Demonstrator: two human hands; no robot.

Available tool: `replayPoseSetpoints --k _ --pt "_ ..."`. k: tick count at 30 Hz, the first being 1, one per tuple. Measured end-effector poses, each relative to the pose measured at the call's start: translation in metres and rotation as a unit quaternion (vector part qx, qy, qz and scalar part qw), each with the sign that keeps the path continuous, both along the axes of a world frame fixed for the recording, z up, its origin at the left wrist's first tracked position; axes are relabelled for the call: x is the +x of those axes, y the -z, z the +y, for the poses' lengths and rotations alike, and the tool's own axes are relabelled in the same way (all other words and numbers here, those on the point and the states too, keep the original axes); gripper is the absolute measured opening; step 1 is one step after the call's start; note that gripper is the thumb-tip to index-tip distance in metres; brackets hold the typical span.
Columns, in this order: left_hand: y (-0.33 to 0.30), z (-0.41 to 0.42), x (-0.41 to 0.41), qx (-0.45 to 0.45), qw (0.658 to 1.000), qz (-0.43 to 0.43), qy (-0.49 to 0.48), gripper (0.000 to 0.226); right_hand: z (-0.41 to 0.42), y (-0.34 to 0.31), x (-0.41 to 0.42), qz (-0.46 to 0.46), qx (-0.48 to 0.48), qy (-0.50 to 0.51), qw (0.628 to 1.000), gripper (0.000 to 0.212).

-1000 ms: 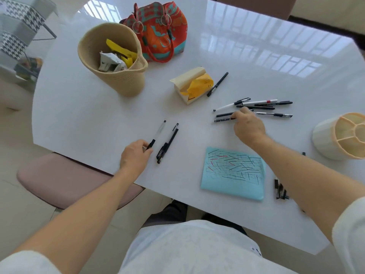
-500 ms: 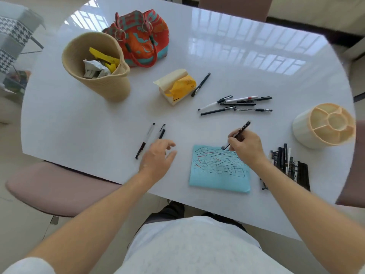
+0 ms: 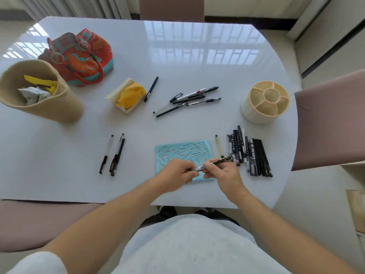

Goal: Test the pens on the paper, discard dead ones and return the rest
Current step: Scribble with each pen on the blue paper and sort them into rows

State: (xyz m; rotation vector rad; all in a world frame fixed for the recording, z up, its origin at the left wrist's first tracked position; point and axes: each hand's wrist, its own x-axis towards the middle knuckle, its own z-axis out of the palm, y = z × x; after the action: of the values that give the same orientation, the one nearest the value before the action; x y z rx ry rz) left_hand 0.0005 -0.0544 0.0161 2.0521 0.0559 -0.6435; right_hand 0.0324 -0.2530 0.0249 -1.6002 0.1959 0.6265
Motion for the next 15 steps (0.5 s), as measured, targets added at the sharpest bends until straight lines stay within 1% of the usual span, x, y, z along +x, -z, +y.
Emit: replayPoseSetpoints --k 1,3,4,5,7,9,11,13,15 --pt "0.002 0.0 -0.001 0.023 1.0 -0.007 0.001 0.016 -0.007 0.003 0.001 0.004 -0.012 0.039 0.999 0.015" --pt "0.01 0.013 -0.005 0.079 0.997 -0.018 -0.017 0.017 -0.031 0.008 0.014 0.02 -0.031 0.151 0.988 0.016" --pt "0.014 0.022 -0.009 0.116 0.993 -0.025 -0.025 0.016 -0.047 0.009 0.023 0.018 -0.047 0.181 0.982 0.015" --pt "0.018 0.032 -0.013 0.154 0.987 -0.035 -0.025 0.016 -0.061 0.011 0.031 0.008 -0.073 0.176 0.982 0.014" --pt "0.025 0.043 -0.02 0.2 0.978 -0.068 -0.002 0.017 -0.071 0.015 0.035 -0.017 -0.11 0.117 0.987 0.01" --pt "0.031 0.036 -0.024 0.196 0.973 -0.117 0.029 0.017 -0.059 0.019 0.027 -0.028 -0.098 0.056 0.993 0.012" --pt "0.036 0.021 -0.025 0.195 0.967 -0.148 0.066 0.017 -0.04 0.022 0.017 -0.035 -0.079 0.012 0.996 0.015" --pt "0.043 0.013 -0.027 0.204 0.962 -0.154 0.101 0.018 -0.027 0.03 0.009 -0.047 -0.082 0.004 0.996 0.016" --pt "0.049 0.012 -0.03 0.212 0.96 -0.14 0.119 0.019 -0.02 0.036 0.004 -0.059 -0.102 0.0 0.993 0.015"
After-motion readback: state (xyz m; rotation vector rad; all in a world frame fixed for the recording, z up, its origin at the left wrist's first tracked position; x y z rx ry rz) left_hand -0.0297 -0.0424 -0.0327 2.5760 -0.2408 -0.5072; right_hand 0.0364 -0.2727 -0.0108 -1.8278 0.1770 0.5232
